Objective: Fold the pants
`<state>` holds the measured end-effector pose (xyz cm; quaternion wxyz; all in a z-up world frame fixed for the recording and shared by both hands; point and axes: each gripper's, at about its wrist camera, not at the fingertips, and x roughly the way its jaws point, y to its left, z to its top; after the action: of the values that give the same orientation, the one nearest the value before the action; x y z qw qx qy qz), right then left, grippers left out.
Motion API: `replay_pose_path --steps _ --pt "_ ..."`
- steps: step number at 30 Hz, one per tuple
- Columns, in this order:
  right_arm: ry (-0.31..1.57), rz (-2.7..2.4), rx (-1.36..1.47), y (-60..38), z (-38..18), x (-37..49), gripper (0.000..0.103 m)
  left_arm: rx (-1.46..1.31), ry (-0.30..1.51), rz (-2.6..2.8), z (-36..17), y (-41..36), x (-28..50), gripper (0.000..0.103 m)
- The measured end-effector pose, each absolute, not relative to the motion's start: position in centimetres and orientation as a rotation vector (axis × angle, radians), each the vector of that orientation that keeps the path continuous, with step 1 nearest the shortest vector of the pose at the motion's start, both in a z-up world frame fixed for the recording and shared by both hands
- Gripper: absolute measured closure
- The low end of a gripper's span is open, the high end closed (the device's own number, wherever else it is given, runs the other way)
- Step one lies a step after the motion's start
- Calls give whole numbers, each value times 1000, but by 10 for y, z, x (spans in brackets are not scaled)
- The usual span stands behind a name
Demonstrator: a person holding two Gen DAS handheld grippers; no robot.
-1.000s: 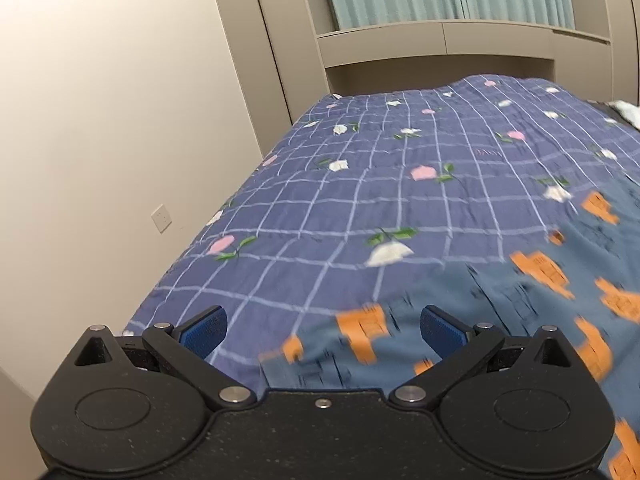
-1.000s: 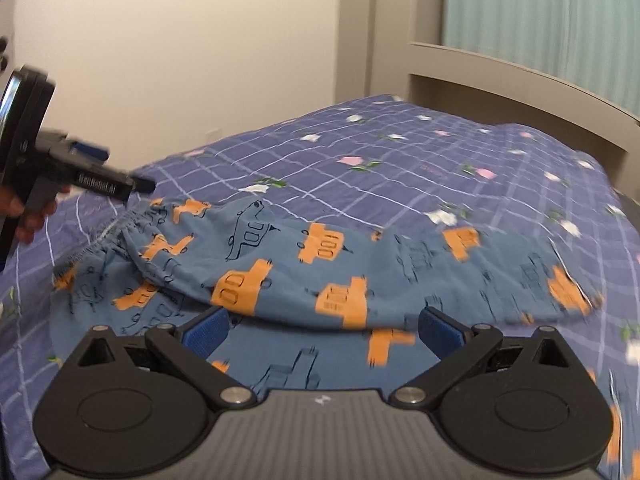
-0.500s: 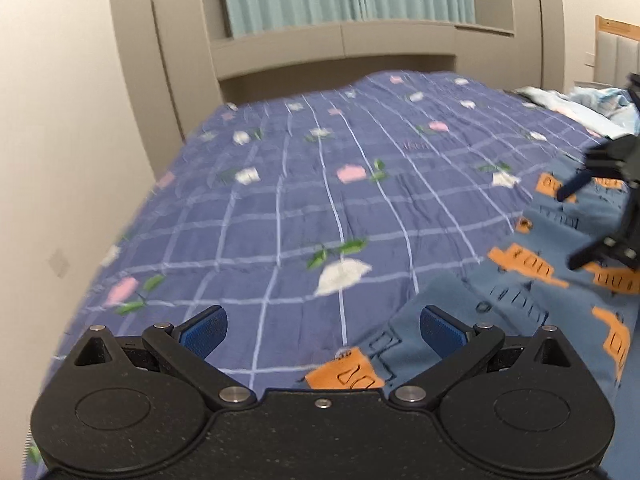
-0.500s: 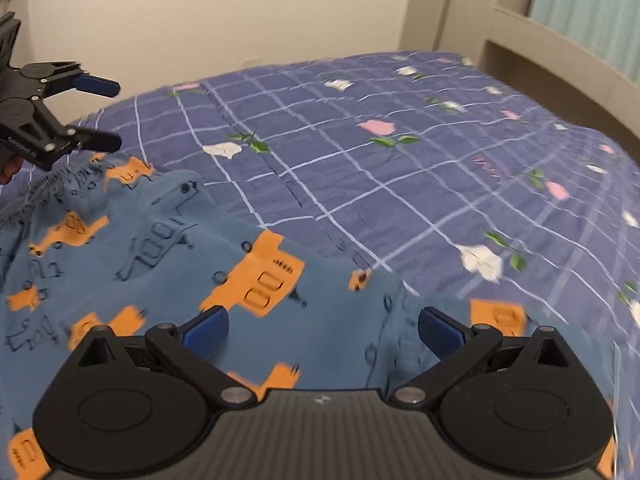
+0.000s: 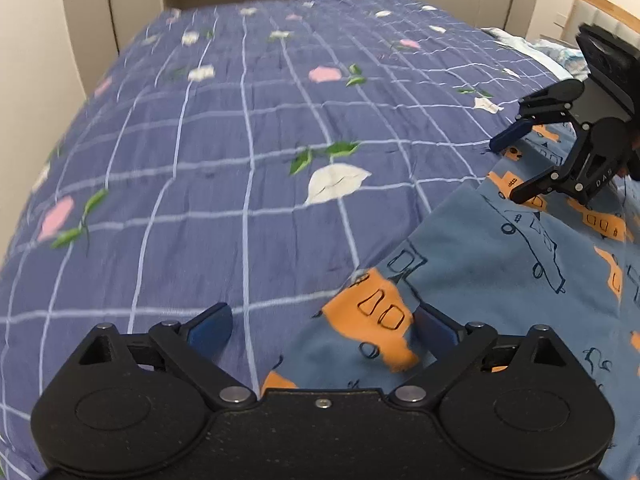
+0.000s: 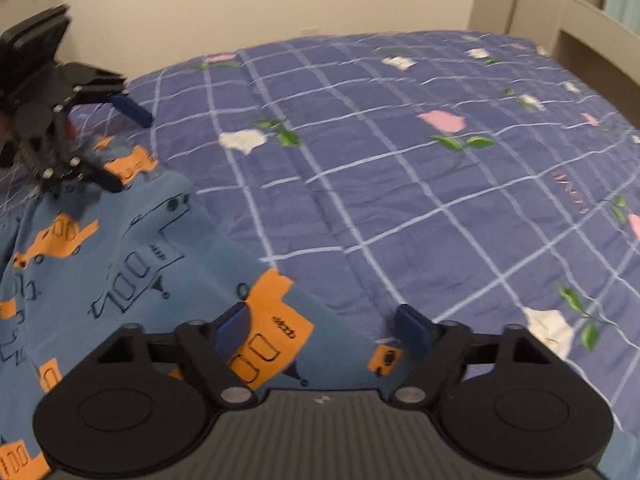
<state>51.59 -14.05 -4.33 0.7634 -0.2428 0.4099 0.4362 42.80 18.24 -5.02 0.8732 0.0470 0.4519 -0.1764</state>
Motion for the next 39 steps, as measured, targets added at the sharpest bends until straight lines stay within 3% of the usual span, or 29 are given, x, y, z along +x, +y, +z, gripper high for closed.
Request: replay_pose_path --steps 2,6,9,11,12,18,20,22,30,39 --pt "916 960 -509 -142 -44 520 26 78 966 -365 -50 187 431 8" --pt "946 968 -470 -145 -44 522 40 20 994 -357 -44 196 433 12" --pt "936 962 -472 -145 -43 517 45 -6 1019 -330 -41 201 434 22" --pt "934 946 -474 -143 -44 514 48 -11 1033 -306 -39 203 434 40" --pt "936 940 -471 -143 -44 513 52 -13 1040 -304 -38 204 434 44" --pt "934 903 -473 -138 -39 501 87 -49 1054 -348 -34 205 427 89" --pt "916 883 -507 -135 -39 495 91 -30 1048 -330 -33 200 422 100" --pt "899 852 -523 -131 -36 490 97 -20 1012 -301 -28 197 417 101" --pt "760 708 -525 -121 -18 494 99 46 814 -188 5 194 401 102" --pt "651 640 -501 -108 -10 503 99 13 774 -128 0 199 399 102"
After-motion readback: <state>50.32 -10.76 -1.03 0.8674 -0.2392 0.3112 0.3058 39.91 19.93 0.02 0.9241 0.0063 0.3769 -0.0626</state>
